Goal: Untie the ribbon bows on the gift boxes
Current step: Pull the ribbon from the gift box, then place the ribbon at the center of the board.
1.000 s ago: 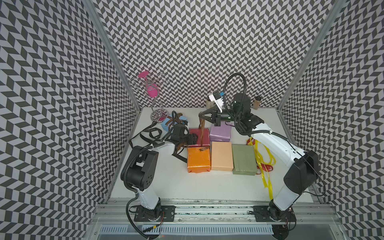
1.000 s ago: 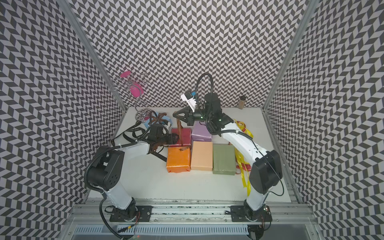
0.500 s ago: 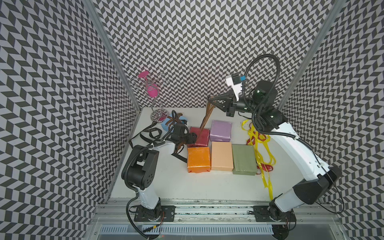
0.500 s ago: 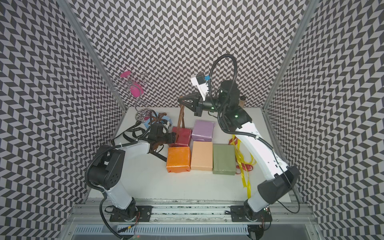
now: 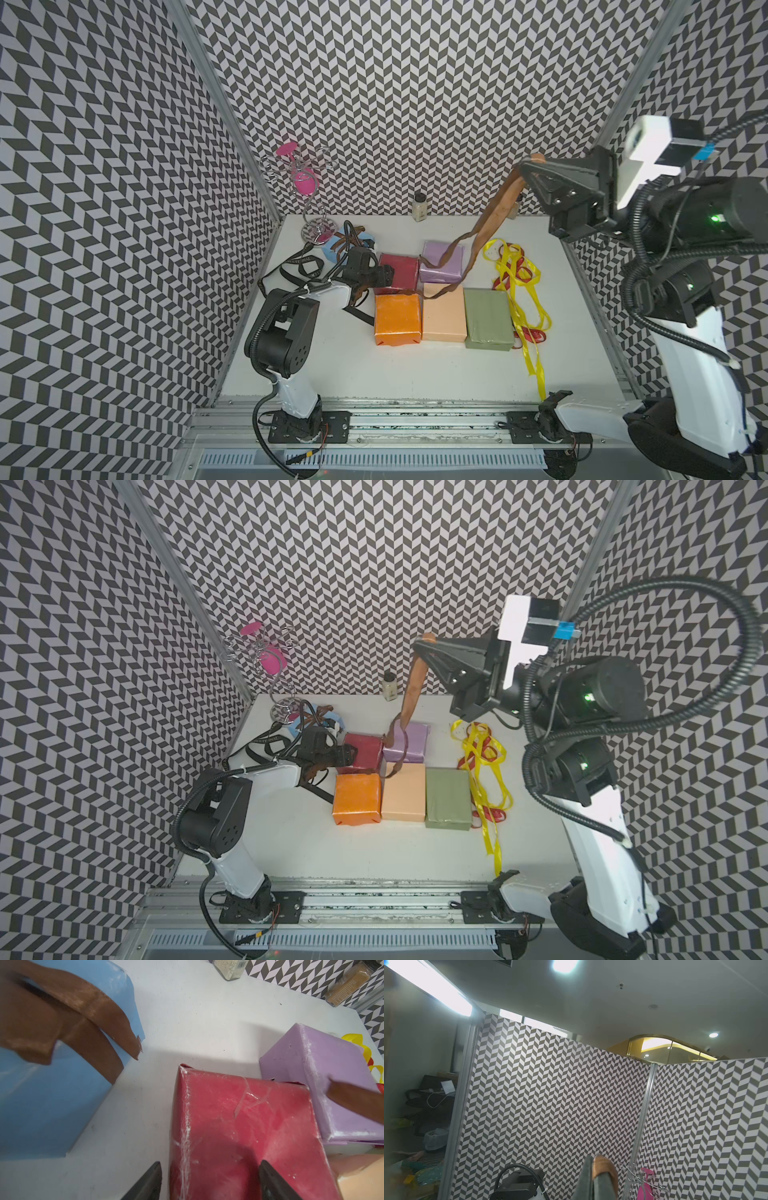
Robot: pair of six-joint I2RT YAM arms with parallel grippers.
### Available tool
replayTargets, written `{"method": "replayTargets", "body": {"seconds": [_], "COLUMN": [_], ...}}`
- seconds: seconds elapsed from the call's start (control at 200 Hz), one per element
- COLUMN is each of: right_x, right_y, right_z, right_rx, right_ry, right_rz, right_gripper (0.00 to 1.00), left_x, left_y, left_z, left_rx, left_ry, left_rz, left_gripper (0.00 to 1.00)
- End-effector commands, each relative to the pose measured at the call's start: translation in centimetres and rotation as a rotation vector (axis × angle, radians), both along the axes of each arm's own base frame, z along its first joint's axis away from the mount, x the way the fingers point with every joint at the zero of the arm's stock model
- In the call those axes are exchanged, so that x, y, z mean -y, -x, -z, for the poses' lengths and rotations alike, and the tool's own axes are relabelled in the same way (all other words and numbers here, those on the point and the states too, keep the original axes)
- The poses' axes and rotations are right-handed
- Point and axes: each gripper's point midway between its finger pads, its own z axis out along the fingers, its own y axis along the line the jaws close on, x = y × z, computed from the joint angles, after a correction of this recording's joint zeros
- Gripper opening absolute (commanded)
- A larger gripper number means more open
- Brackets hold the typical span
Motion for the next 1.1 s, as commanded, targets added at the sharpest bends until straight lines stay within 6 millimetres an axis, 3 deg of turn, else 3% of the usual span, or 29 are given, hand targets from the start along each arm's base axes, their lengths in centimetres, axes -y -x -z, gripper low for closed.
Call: {"method": "replayTargets", "body": {"seconds": [0.0,0.1,0.215,0.35,0.456,0.526,0.791,0.946,1.097], "right_x": [2.6,4.6,6.9,10.0,12.4,13.4,15.7,16.8,19.8], "right_y": [1.4,2.2,1.2,-2.6,-5.9,-7.1,-12.4,-17.7,-23.9], "right_z": [-2.2,-3.2,-3.7,-3.5,-2.4,-1.7,2.5,5.8,11.7], "right_rx": [0.065,0.091,0.080,0.029,-0.024,-0.046,-0.104,-0.170,-0.295], "right_ry": [-0.079,-0.130,-0.179,-0.218,-0.226,-0.225,-0.156,-0.095,-0.053], "right_rz": [0.127,0.222,0.391,0.677,0.903,0.996,1.267,1.271,1.283], "right_gripper": [0.00,0.00,0.00,0.00,0.00,0.00,0.00,0.00,0.00], "left_x": [-1.1,-1.2,-1.2,-1.1,-1.3,-1.5,-1.9,-2.4,-3.0], "left_y": [1.1,1.0,0.9,0.9,0.9,0.8,1.0,1.3,1.8], "left_z": [3.1,3.0,2.5,1.7,1.0,0.3,-2.1,-4.3,-6.8], "left_rx": [-0.090,-0.087,-0.077,-0.064,-0.051,-0.038,0.002,0.042,0.092], "left_ry": [-0.065,-0.062,-0.055,-0.046,-0.049,-0.048,-0.040,-0.033,-0.019], "left_rz": [-0.023,-0.028,-0.028,-0.027,-0.034,-0.040,-0.054,-0.066,-0.084], "left_gripper": [0.73,0.73,0.73,0.73,0.73,0.73,0.74,0.74,0.75]}}
